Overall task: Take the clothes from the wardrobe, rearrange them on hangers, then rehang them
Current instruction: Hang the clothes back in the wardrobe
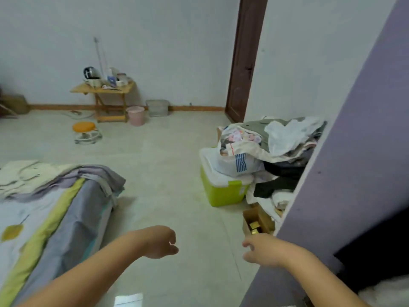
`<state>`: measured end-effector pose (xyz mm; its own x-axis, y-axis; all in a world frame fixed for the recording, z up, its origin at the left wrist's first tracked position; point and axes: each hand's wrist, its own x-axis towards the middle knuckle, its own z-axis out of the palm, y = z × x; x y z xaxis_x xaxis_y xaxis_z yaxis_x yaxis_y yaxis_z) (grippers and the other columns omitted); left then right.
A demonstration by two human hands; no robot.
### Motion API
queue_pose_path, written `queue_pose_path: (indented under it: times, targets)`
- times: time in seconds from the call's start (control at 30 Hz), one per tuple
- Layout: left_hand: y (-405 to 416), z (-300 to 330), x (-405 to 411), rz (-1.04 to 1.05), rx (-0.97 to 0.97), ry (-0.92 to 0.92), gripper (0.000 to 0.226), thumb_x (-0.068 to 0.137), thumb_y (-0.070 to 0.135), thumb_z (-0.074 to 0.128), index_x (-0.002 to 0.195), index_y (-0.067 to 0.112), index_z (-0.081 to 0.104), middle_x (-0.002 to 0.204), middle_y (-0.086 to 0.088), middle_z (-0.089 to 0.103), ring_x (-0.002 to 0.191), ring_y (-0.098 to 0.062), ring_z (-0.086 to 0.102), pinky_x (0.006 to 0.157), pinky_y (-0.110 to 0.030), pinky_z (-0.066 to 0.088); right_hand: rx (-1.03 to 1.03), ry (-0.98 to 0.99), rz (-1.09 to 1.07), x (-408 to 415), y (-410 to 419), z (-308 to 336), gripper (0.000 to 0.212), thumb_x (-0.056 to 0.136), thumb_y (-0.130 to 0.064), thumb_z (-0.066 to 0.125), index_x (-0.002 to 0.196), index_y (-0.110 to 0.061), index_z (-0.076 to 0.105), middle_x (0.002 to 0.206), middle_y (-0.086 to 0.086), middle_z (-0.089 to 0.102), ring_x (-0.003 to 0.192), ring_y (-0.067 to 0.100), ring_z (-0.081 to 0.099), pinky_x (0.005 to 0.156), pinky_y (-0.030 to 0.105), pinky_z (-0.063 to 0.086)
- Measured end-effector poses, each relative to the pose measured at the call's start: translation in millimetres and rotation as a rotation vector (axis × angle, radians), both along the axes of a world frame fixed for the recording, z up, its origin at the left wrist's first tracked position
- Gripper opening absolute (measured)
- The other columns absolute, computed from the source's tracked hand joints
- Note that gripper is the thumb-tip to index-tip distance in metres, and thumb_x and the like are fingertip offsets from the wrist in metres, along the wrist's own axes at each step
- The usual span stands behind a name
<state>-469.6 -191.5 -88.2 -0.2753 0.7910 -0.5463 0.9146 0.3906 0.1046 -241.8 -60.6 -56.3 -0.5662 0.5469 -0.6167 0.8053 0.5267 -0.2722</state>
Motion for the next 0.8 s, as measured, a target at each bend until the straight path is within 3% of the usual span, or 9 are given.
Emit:
queue_pose_path:
  times: [0.23, 0.4, 0.47, 0.53, 0.6, 0.7, 0.8]
  targets:
    - [-90.6, 6.0, -118.3, 0.227, -0.076, -0.025, 0.04, 0.096, 0.032, 0.041, 0.119, 0.003, 0.055, 0.126, -0.016, 0.056, 0.115, -0.03, 0.053, 0.096, -0.032, 0.041, 0.015, 0.019, 0.241, -149.3, -41.2, -25.7, 0.049, 0.092, -0.037, 0.048, 0.139, -0.022, 0.042, 0.141, 0.0, 0.044, 0.125, 0.016, 0.046, 0.098, 0.024, 0.037]
    - [-137.9, 13.3, -168.3, 0.428, -0.067, -0.069, 0.037, 0.095, 0.026, 0.04, 0.112, -0.003, 0.058, 0.12, -0.021, 0.058, 0.1, -0.03, 0.055, 0.079, -0.029, 0.044, 0.003, 0.011, 0.408, -240.7, -56.0, -37.5, 0.05, 0.091, -0.036, 0.048, 0.139, -0.022, 0.042, 0.141, 0.001, 0.044, 0.125, 0.016, 0.047, 0.101, 0.024, 0.037]
    - [-151.8, 10.7, -188.3, 0.498, -0.064, -0.092, 0.038, 0.096, 0.027, 0.04, 0.11, -0.004, 0.056, 0.118, -0.023, 0.057, 0.101, -0.032, 0.055, 0.086, -0.034, 0.043, -0.005, 0.005, 0.469, -275.3, -57.2, -41.1, 0.049, 0.091, -0.036, 0.048, 0.138, -0.022, 0.042, 0.14, 0.002, 0.044, 0.124, 0.016, 0.048, 0.1, 0.024, 0.038]
    - [-162.5, 4.9, -208.7, 0.569, -0.04, -0.103, 0.036, 0.096, 0.027, 0.04, 0.103, -0.004, 0.056, 0.1, -0.023, 0.055, 0.083, -0.024, 0.05, 0.075, -0.034, 0.043, -0.011, -0.007, 0.53, -310.9, -55.6, -43.8, 0.049, 0.091, -0.037, 0.047, 0.138, -0.023, 0.041, 0.14, 0.001, 0.044, 0.123, 0.017, 0.048, 0.099, 0.024, 0.038]
    - [-169.9, 0.1, -229.6, 0.645, -0.024, -0.106, 0.035, 0.095, 0.028, 0.04, 0.093, -0.003, 0.054, 0.087, -0.011, 0.047, 0.077, -0.018, 0.042, 0.064, -0.029, 0.035, -0.014, -0.017, 0.591, -347.3, -52.7, -45.3, 0.05, 0.092, -0.038, 0.047, 0.139, -0.024, 0.04, 0.141, 0.0, 0.043, 0.123, 0.017, 0.048, 0.098, 0.024, 0.037]
    - [-174.6, -4.8, -263.7, 0.754, 0.004, -0.103, 0.028, 0.097, 0.033, 0.039, 0.097, 0.009, 0.054, 0.096, -0.003, 0.047, 0.086, -0.016, 0.043, 0.074, -0.027, 0.033, -0.002, -0.006, 0.699, -404.0, -46.4, -46.0, 0.05, 0.092, -0.038, 0.048, 0.139, -0.023, 0.04, 0.142, 0.001, 0.042, 0.124, 0.016, 0.047, 0.097, 0.022, 0.037]
    - [-175.6, -5.5, -291.9, 0.879, 0.038, -0.118, 0.04, 0.097, 0.033, 0.039, 0.117, 0.003, 0.055, 0.109, -0.006, 0.053, 0.096, -0.018, 0.048, 0.078, -0.025, 0.033, 0.029, 0.001, 0.814, -457.7, -39.8, -43.3, 0.049, 0.093, -0.037, 0.048, 0.139, -0.022, 0.04, 0.142, 0.003, 0.042, 0.124, 0.017, 0.047, 0.094, 0.019, 0.036]
